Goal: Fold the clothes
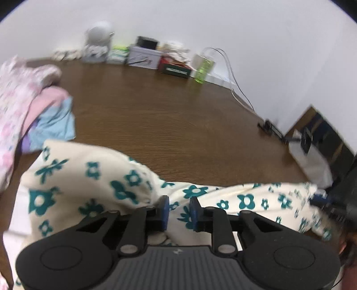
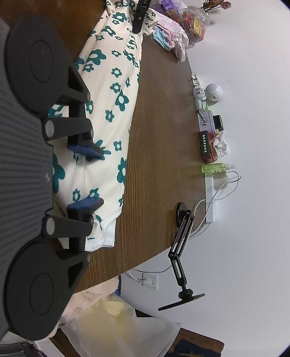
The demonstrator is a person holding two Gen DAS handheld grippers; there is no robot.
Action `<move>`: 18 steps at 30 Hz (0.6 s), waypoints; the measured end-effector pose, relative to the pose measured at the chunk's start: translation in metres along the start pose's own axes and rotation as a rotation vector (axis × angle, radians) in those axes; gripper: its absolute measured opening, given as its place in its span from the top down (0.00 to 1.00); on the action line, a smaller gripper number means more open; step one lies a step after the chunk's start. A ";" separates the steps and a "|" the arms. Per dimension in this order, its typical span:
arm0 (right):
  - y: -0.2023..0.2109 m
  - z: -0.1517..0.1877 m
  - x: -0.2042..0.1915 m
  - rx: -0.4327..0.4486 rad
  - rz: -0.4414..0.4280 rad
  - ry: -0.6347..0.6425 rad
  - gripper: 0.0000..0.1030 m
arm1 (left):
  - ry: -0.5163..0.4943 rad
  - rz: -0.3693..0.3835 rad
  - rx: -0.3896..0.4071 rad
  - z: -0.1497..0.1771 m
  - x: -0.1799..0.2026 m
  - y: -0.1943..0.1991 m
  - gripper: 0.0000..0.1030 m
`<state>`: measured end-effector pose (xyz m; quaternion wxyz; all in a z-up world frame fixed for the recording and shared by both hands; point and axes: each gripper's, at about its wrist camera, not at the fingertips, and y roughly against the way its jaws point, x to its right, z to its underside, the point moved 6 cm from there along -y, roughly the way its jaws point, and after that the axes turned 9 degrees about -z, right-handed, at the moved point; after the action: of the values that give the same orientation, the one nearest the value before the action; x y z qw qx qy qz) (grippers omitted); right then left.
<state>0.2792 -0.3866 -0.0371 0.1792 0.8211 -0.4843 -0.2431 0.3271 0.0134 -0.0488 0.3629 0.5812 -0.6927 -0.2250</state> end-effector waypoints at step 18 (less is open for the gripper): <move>0.025 0.000 0.001 0.065 -0.086 -0.073 0.59 | -0.030 -0.144 0.108 -0.009 -0.019 0.025 0.60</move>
<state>0.2617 -0.3987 -0.0245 0.1242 0.8371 -0.4623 -0.2646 0.3193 0.0384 -0.0297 0.3035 0.6445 -0.6659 -0.2216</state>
